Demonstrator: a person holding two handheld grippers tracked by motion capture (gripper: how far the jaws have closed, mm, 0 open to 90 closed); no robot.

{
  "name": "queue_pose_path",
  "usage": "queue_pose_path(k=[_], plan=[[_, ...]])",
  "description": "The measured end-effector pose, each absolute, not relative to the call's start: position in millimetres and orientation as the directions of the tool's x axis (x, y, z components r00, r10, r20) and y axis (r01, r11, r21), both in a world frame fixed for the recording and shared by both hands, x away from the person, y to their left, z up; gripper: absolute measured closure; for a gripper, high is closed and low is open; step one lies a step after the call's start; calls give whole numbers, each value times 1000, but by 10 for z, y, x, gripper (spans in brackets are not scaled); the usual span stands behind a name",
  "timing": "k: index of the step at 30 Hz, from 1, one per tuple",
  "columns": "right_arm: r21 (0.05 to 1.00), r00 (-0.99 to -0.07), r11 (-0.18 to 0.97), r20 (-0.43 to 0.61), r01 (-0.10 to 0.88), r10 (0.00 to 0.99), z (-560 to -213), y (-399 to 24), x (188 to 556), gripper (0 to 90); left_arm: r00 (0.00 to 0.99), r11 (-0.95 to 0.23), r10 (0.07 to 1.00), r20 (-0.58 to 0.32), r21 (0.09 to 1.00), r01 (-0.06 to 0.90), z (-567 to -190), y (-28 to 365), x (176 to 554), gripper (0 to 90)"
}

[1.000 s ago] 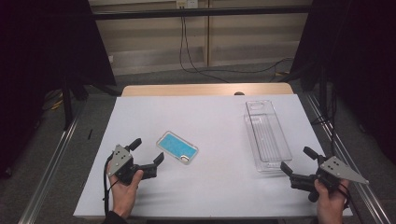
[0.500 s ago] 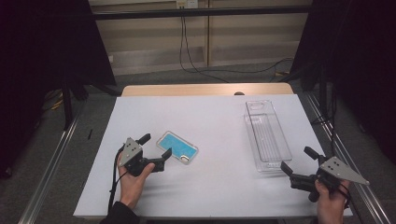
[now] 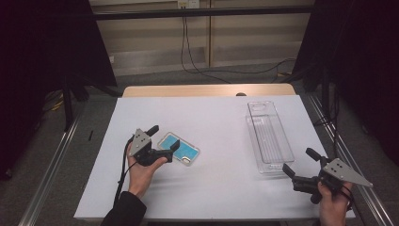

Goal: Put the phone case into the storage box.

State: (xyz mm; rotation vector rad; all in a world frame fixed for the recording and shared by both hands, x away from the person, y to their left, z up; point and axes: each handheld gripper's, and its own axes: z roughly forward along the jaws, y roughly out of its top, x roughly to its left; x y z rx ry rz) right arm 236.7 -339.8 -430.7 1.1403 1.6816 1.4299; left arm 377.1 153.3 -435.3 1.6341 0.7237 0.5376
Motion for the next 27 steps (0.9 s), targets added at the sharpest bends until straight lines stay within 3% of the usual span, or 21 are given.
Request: queue_pose_path(k=[11,27], plan=[[976,-419,29,65,214,905,-4315,-3386,2376,0,685,-154,729,7,976,154,-4339,1403,3991,37],[976,-425,36,59,213,903,-4320,-3379,2378,0,658,-122,753,-1,982,142,-4306,1284,4314,69]])
